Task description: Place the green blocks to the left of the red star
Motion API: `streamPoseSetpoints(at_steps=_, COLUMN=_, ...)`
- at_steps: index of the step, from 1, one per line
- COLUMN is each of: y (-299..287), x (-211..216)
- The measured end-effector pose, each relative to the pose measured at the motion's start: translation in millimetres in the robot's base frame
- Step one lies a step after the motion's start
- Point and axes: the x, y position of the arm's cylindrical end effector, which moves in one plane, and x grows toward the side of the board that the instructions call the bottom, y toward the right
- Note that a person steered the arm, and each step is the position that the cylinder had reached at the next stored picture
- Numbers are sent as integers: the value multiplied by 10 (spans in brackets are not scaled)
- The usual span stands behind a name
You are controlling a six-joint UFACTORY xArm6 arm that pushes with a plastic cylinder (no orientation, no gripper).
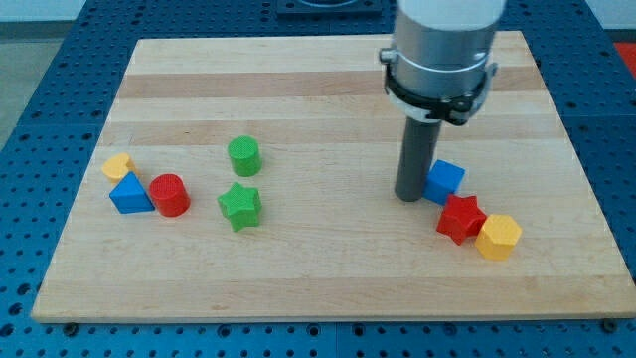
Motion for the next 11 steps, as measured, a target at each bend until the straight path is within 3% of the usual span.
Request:
streamPoseSetpoints(at_steps=1, y=-157, x=-5)
streamPoseSetpoints(at_steps=2, y=-784, x=-257)
streamPoseSetpoints(at_steps=3, y=-874, x=-856)
streamPoseSetpoints(at_steps=5, y=-2070, x=-819)
streamPoseSetpoints(at_steps=6, y=-2365, x=-819)
streamPoseSetpoints(at_steps=7, y=-2345, x=-456)
streamPoseSetpoints(at_steps=8, y=-1517, x=-313)
streamPoseSetpoints(at_steps=9, y=-1551, x=-329)
streamPoseSetpoints(at_steps=11, y=-119, x=409)
